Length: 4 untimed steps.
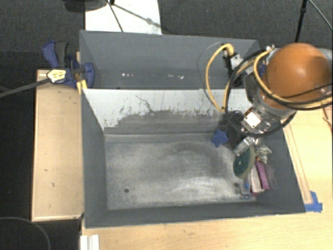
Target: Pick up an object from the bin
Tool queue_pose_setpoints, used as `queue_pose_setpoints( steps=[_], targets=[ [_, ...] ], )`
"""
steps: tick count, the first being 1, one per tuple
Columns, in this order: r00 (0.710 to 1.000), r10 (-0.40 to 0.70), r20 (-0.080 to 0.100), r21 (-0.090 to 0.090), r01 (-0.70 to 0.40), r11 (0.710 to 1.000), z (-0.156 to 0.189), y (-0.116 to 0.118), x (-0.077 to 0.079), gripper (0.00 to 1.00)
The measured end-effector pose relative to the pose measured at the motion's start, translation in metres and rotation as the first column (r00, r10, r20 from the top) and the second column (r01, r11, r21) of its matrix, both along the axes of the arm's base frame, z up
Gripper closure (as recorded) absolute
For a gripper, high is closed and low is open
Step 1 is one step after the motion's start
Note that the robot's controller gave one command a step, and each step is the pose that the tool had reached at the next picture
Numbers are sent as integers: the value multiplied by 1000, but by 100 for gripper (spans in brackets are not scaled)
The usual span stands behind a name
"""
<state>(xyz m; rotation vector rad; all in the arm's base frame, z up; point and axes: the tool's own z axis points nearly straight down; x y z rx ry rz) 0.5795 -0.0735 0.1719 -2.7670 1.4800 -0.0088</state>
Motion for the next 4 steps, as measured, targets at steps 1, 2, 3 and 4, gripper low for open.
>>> queue_pose_setpoints(
  steps=[1,2,3,4],
  targets=[
    [1000,-7,-10,1,7,1000,-5,0,-2,100],
    [1000,-7,-13,1,7,1000,-5,0,-2,100],
    [1000,-11,-15,1,11,1000,-5,0,-2,100],
    [999,49,-4,2,-49,999,12,15,3,100]
  ],
)
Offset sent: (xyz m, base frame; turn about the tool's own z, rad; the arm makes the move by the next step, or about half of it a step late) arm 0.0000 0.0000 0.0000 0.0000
